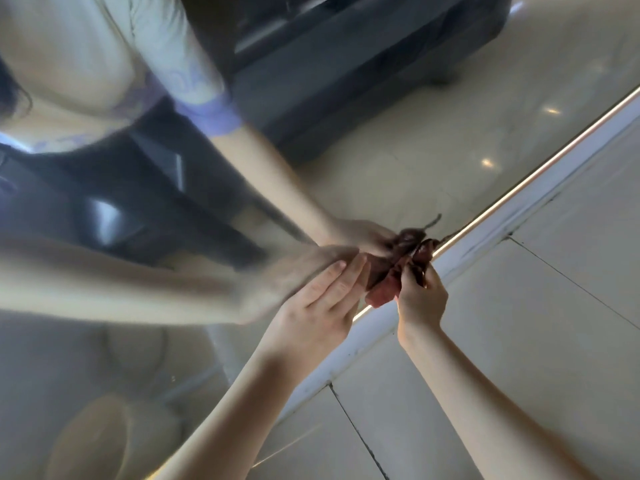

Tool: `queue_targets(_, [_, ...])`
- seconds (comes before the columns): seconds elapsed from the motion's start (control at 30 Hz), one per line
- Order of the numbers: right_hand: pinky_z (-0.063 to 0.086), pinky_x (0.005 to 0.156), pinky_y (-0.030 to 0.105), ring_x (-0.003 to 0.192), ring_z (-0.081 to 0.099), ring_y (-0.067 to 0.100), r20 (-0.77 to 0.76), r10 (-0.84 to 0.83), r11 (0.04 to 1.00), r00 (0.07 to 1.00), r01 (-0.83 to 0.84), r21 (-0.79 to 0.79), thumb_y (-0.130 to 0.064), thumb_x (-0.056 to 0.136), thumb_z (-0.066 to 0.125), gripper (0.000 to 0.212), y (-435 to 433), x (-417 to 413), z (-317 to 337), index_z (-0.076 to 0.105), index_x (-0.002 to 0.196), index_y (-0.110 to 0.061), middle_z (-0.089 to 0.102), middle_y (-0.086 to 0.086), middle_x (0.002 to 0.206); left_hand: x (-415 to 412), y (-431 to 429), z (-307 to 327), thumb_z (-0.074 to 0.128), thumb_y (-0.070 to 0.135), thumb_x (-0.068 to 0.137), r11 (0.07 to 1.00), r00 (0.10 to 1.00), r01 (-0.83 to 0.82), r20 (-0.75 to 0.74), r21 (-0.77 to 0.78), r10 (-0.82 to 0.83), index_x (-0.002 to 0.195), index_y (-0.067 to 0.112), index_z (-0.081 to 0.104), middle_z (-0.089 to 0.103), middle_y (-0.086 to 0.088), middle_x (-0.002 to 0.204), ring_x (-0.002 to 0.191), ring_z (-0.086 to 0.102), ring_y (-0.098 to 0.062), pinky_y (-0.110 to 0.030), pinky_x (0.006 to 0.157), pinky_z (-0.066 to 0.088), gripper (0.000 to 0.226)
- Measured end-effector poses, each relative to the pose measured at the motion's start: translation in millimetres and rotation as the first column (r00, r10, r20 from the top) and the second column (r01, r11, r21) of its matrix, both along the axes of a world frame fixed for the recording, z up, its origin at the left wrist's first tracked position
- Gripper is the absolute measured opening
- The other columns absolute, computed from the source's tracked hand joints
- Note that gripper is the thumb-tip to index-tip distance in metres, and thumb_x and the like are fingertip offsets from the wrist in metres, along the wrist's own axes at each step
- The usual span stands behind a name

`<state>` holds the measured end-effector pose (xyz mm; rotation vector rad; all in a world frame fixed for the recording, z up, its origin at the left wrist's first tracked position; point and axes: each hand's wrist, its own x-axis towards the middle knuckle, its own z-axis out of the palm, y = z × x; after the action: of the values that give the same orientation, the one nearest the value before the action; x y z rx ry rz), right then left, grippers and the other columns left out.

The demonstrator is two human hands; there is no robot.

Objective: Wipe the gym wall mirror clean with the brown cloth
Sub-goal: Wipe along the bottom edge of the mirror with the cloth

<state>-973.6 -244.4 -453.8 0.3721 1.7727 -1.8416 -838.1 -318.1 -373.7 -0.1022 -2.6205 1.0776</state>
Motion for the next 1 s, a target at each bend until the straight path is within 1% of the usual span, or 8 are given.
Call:
queue_targets(0.2, [0.053, 0.096, 0.044, 0.098, 0.066, 0.029, 0.251, -0.082, 0.996, 0.965, 0.074, 0.041, -0.005, 0.098, 0.050, 0.028, -7.7, -20.0, -16.6, 0.062, 0.087, -0.028, 0.067, 0.001, 0.091, -0.1, -1.6, -1.6, 0.032, 0.003, 0.100, 0.999, 0.998, -0.012, 0.054, -0.037, 0.014, 0.120, 0.010, 0.073, 0.058, -0.005, 0.142, 0.138, 0.042, -0.024, -0.039, 0.121, 0.016, 0.046])
queue_targets(0.33, [0.050, 0.058, 0.017, 0.059, 0.064, 0.011, 0.163, -0.029, 0.999, 0.986, 0.024, 0.033, 0.001, 0.097, 0.043, 0.029, -3.0, -29.8, 8.2, 0.060, 0.088, -0.020, 0.063, 0.000, 0.075, -8.7, 1.0, -4.2, 0.034, 0.001, 0.099, 0.999, 0.999, -0.019, 0.047, -0.038, 0.020, 0.115, 0.009, 0.075, 0.062, -0.004, 0.137, 0.135, 0.043, -0.024, -0.038, 0.118, 0.018, 0.046])
queue_targets(0.43, [0.048, 0.075, 0.023, 0.085, 0.063, 0.017, -0.038, 0.009, 0.999, 0.999, -0.011, -0.051, -0.002, 0.094, 0.047, 0.027, 2.7, -40.1, 30.6, 0.065, 0.113, -0.010, 0.066, 0.002, 0.093, -17.1, 1.7, -3.3, 0.031, 0.000, 0.099, 0.999, 0.998, -0.008, 0.056, -0.041, 0.010, 0.116, 0.011, 0.075, 0.063, -0.004, 0.137, 0.134, 0.042, -0.024, -0.038, 0.118, 0.017, 0.048])
queue_targets(0.57, [0.047, 0.088, 0.029, 0.103, 0.060, 0.019, -0.227, 0.061, 0.998, 0.972, -0.064, -0.006, -0.012, 0.096, 0.051, 0.028, 5.7, -47.9, 29.2, 0.064, 0.120, -0.019, 0.064, 0.008, 0.110, -23.3, 2.0, -3.6, 0.029, 0.000, 0.099, 0.998, 0.997, 0.000, 0.080, -0.060, 0.005, 0.112, 0.012, 0.077, 0.061, -0.004, 0.138, 0.136, 0.040, -0.026, -0.039, 0.119, 0.016, 0.051])
queue_targets(0.67, [0.048, 0.096, 0.034, 0.109, 0.060, 0.024, -0.164, 0.032, 0.997, 0.986, -0.019, 0.079, -0.010, 0.097, 0.047, 0.034, 0.9, -56.7, 6.9, 0.062, 0.127, -0.016, 0.063, 0.011, 0.116, -25.2, 2.2, -6.7, 0.029, 0.000, 0.099, 0.999, 0.997, -0.008, 0.077, -0.052, 0.012, 0.113, 0.011, 0.076, 0.063, -0.003, 0.136, 0.135, 0.041, -0.026, -0.039, 0.119, 0.016, 0.050])
queue_targets(0.83, [0.049, 0.099, 0.038, 0.110, 0.064, 0.029, 0.141, 0.015, 0.998, 0.990, -0.024, 0.063, -0.004, 0.099, 0.041, 0.037, -1.8, -75.5, -19.5, 0.059, 0.130, -0.013, 0.066, 0.008, 0.119, -27.3, 1.6, -6.3, 0.031, -0.001, 0.099, 1.000, 0.997, -0.002, 0.073, -0.025, 0.004, 0.109, 0.012, 0.078, 0.066, -0.001, 0.131, 0.132, 0.043, -0.024, -0.037, 0.118, 0.018, 0.049])
queue_targets(0.9, [0.051, 0.098, 0.048, 0.104, 0.067, 0.033, 0.128, 0.045, 0.997, 0.991, -0.053, 0.056, -0.003, 0.094, 0.042, 0.037, -0.9, -76.4, -21.0, 0.063, 0.121, -0.014, 0.070, 0.012, 0.111, -27.6, 2.8, -5.1, 0.030, -0.001, 0.099, 1.000, 0.996, -0.005, 0.085, -0.019, 0.007, 0.107, 0.012, 0.079, 0.067, -0.001, 0.130, 0.132, 0.043, -0.024, -0.038, 0.118, 0.017, 0.051])
queue_targets(1.0, [0.052, 0.096, 0.039, 0.106, 0.065, 0.026, -0.047, 0.047, 0.997, 0.998, -0.044, 0.056, -0.004, 0.092, 0.048, 0.034, 4.5, -76.9, 7.0, 0.061, 0.122, -0.012, 0.068, 0.010, 0.113, -30.1, 7.3, -4.3, 0.033, 0.001, 0.096, 1.000, 0.996, -0.005, 0.092, 0.023, 0.003, 0.105, 0.012, 0.079, 0.068, -0.003, 0.129, 0.131, 0.044, -0.026, -0.039, 0.117, 0.018, 0.048])
